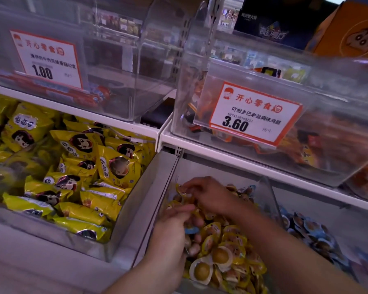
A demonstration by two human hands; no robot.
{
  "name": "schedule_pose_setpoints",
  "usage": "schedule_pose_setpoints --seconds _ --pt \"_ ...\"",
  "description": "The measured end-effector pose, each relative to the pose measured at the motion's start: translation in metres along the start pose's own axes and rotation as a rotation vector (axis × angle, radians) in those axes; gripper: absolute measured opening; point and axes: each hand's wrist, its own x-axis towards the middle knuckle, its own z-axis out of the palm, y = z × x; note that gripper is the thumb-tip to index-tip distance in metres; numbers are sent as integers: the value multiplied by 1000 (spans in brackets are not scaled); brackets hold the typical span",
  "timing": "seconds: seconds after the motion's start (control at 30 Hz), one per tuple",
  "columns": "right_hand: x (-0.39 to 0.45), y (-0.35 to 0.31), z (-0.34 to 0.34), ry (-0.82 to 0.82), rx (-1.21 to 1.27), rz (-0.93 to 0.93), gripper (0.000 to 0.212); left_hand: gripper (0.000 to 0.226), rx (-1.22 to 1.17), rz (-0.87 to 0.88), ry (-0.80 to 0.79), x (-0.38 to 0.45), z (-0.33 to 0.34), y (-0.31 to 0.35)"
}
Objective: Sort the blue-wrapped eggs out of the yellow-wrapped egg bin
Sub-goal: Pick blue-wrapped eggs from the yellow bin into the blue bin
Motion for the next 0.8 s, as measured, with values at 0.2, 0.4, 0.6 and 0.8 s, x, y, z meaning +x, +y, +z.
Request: schedule_pose_setpoints --seconds 0.2,0.4,0.6,0.8 --pt "59 17 41 -250 -484 19 47 20 16 -20 -37 5 -5 0" --pt "67 25 33 -237 -496 88 43 21 46 -19 -61 10 -4 0" --pt "46 28 28 13 -260 58 15 21 45 -36 -82 8 -4 0" --pt "33 34 -8 390 48 183 9 23 53 -20 -81 9 -3 -2"
